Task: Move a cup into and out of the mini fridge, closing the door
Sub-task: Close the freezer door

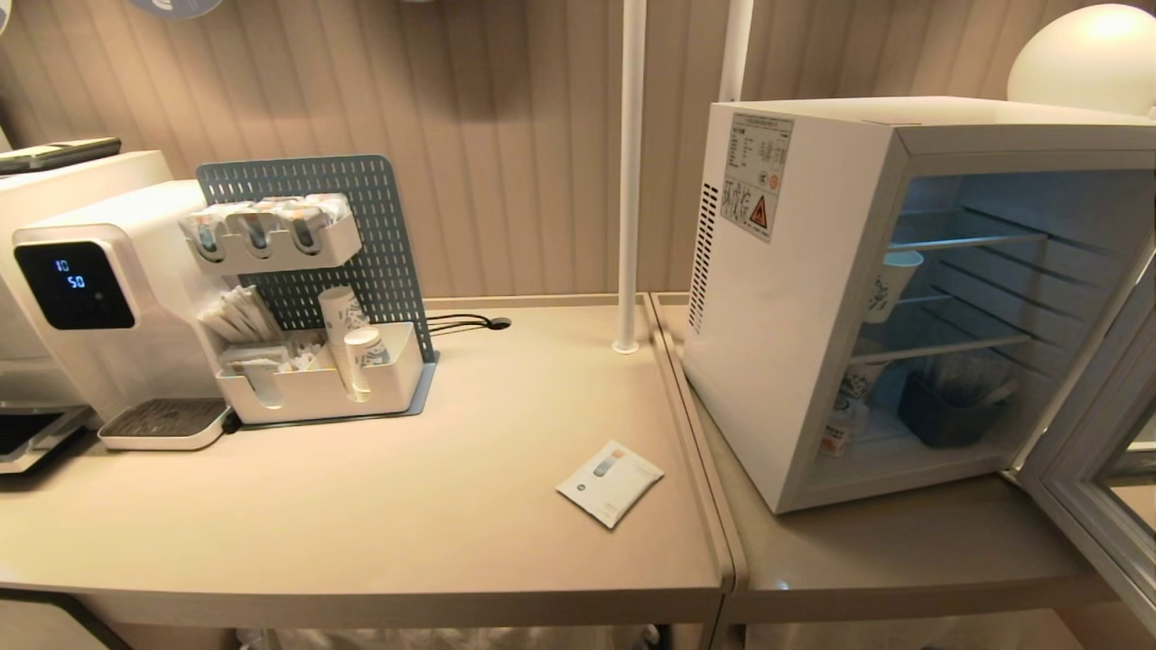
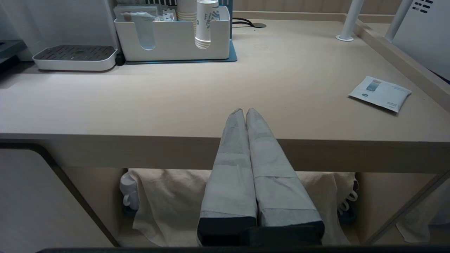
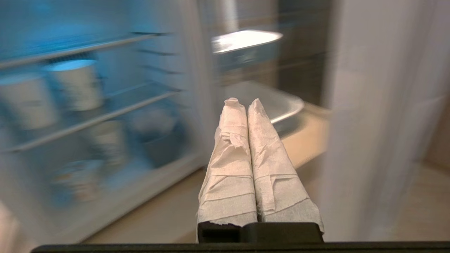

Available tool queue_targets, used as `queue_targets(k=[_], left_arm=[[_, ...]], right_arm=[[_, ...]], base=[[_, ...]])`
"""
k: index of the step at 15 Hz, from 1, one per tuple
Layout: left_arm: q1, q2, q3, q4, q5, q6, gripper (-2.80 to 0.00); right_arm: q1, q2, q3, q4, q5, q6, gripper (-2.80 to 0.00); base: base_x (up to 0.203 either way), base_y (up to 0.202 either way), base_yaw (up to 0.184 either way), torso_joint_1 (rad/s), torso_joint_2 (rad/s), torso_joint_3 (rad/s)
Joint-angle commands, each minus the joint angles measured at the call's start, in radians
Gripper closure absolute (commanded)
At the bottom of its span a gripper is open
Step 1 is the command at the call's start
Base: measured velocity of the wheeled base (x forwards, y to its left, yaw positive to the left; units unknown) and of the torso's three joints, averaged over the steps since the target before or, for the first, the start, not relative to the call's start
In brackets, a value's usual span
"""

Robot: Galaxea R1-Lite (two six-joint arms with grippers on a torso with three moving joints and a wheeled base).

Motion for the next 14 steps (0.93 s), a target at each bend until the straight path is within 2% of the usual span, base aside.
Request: queue_targets(k=[1, 3, 4, 5, 8, 10, 12, 14], left_arm=[[0.001, 0.002, 0.002, 0.0, 0.001, 0.0, 0.0], [0.0, 0.002, 0.002, 0.0, 0.001, 0.0, 0.0], [0.001, 0.002, 0.002, 0.0, 0.001, 0.0, 0.0], [0.001, 0.002, 0.002, 0.0, 0.001, 0.0, 0.0], [0.0, 0.002, 0.002, 0.0, 0.001, 0.0, 0.0], [0.001, 0.002, 0.002, 0.0, 0.001, 0.0, 0.0], [0.0, 0.002, 0.002, 0.0, 0.001, 0.0, 0.0], [0.0, 0.002, 0.002, 0.0, 0.001, 0.0, 0.0]], right_arm=[[-0.001, -0.007, -0.014, 0.006, 0.027, 0.043, 0.0], [0.033, -0.039, -0.063, 0.105, 0.061, 0.05, 0.0], [0.056, -0.073, -0.1, 0.253, 0.091, 0.07, 0.0], [0.062, -0.124, -0.135, 0.383, 0.148, 0.115, 0.0], [0.069, -0.288, -0.136, 0.536, 0.288, 0.177, 0.0], [0.071, -0.285, -0.011, 0.485, 0.378, 0.165, 0.0], [0.071, -0.282, 0.154, 0.347, 0.442, 0.061, 0.0], [0.072, -0.281, 0.184, 0.35, 0.501, -0.022, 0.0]], base=[[0.0, 0.0, 0.0, 0.0, 0.0, 0.0], [0.0, 0.0, 0.0, 0.0, 0.0, 0.0], [0.0, 0.0, 0.0, 0.0, 0.0, 0.0], [0.0, 0.0, 0.0, 0.0, 0.0, 0.0], [0.0, 0.0, 0.0, 0.0, 0.0, 0.0], [0.0, 0.0, 0.0, 0.0, 0.0, 0.0], [0.0, 0.0, 0.0, 0.0, 0.0, 0.0], [0.0, 0.0, 0.0, 0.0, 0.0, 0.0]])
